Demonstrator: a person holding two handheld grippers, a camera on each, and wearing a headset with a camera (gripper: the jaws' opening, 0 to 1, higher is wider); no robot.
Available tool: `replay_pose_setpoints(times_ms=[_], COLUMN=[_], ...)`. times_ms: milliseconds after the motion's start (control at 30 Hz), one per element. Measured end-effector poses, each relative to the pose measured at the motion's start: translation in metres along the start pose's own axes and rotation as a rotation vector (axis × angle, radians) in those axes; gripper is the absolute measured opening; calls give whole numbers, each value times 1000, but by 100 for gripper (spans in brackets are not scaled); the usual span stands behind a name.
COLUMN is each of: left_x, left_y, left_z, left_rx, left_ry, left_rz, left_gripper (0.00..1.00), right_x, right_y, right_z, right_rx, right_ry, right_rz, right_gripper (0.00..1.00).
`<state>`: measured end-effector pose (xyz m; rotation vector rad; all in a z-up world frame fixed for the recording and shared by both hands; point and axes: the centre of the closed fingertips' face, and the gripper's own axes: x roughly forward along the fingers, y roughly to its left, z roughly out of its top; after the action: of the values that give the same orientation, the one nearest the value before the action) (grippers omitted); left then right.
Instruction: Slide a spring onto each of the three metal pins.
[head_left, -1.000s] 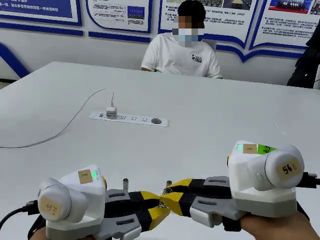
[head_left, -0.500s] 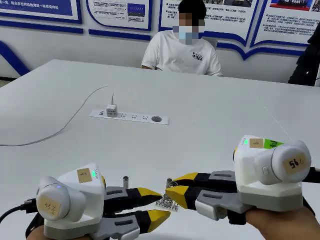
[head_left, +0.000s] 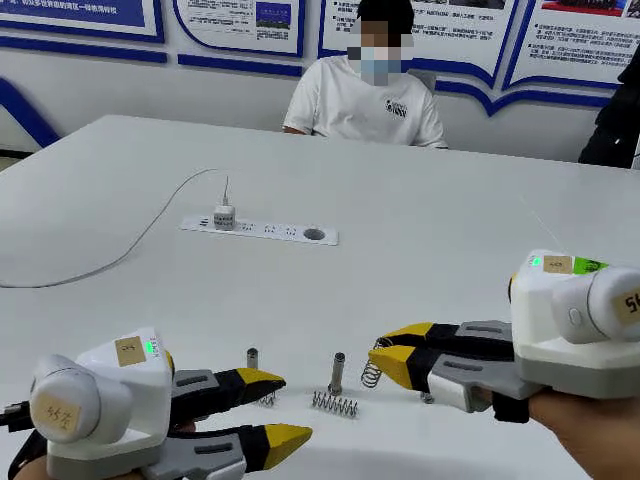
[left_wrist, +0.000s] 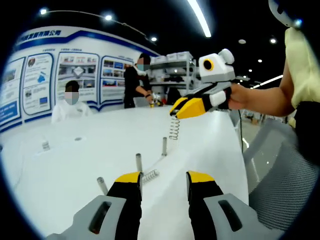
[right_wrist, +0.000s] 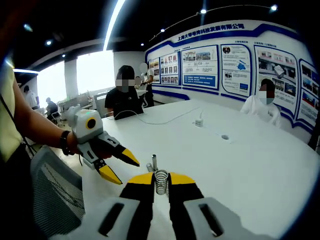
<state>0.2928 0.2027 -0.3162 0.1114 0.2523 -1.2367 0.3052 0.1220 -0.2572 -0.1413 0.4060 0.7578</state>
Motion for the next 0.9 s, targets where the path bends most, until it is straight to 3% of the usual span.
replay_pose_setpoints(times_ms=[567,900], left_x=[-23,-30], left_y=[19,27], left_z=[-15,-23], left_rx=[-5,-18], left_ry=[36,49], left_rz=[78,107], left_gripper=[46,50], right_x=[-25,-29], right_y=[-41,-61], right_z=[4,-2], right_rx=[26,48], right_ry=[-17,-10], right_rz=[-103,-145], right_gripper=[12,12])
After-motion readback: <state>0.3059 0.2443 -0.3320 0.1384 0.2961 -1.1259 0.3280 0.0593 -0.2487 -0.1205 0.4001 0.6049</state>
